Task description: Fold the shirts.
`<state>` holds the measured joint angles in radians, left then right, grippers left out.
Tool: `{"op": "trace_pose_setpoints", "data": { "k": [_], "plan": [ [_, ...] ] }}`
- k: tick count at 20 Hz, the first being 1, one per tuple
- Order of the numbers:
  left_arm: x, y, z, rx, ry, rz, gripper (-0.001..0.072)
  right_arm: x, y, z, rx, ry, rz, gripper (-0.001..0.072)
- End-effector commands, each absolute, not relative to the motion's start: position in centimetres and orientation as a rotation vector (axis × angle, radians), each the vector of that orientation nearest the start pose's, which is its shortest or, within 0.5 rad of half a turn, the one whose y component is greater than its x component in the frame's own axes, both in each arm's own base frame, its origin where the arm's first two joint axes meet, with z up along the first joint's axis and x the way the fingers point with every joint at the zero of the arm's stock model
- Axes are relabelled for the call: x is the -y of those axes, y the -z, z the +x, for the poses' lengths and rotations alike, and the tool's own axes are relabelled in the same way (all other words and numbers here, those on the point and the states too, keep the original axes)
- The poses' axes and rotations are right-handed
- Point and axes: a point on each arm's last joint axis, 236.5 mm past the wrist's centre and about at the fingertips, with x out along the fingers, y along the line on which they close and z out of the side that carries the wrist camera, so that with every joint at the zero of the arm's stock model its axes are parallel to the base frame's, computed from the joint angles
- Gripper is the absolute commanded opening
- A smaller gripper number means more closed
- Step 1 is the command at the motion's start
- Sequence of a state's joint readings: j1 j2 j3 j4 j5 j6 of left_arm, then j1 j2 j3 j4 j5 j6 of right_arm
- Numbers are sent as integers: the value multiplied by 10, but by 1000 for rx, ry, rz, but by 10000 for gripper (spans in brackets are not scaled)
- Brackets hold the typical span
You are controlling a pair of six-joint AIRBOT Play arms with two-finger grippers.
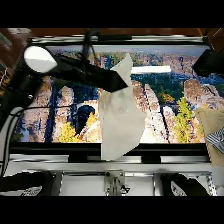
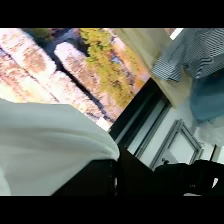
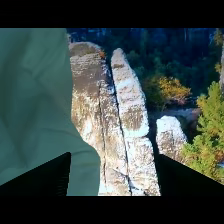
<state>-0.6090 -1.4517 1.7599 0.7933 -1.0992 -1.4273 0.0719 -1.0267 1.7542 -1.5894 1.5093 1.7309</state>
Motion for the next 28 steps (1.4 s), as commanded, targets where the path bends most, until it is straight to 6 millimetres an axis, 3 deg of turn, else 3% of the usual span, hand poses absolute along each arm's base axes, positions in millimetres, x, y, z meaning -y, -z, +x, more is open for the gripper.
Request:
{"op": "trace_pose_setpoints", "data": {
  "k": [1,2,3,4,6,10,13,15,18,22,26,28],
  "plan": [
    [470,-235,303,-812,1179,-344,63,-2,-324,322,-674,82,128,635],
    [480,-227,306,-813,1174,-354,235,-1,-322,320,-682,87,126,635],
    [482,-219,310,-826,1166,-354,524,2,-319,319,-699,98,121,635],
    [476,-211,317,-849,1151,-349,621,3,-315,318,-717,107,117,635],
    [445,-194,338,-908,1101,-310,621,4,-304,320,-763,115,112,636],
    [337,-156,408,-996,869,-232,621,-1,-275,333,-871,108,108,636],
    [268,-134,464,-983,690,-248,623,-24,-247,353,-962,32,139,636],
    [242,-110,487,-1009,621,-289,658,-42,-225,367,-1029,-28,168,638],
    [224,-62,515,-1055,553,-338,686,-60,-192,384,-1126,-86,196,638],
    [225,-10,541,-1090,522,-452,685,-66,-164,399,-1191,-95,208,638],
    [236,25,551,-1115,550,-508,684,-72,-153,416,-1180,-104,235,638],
    [238,33,552,-1120,558,-513,684,-81,-135,425,-1220,-129,263,638]
  ]
}}
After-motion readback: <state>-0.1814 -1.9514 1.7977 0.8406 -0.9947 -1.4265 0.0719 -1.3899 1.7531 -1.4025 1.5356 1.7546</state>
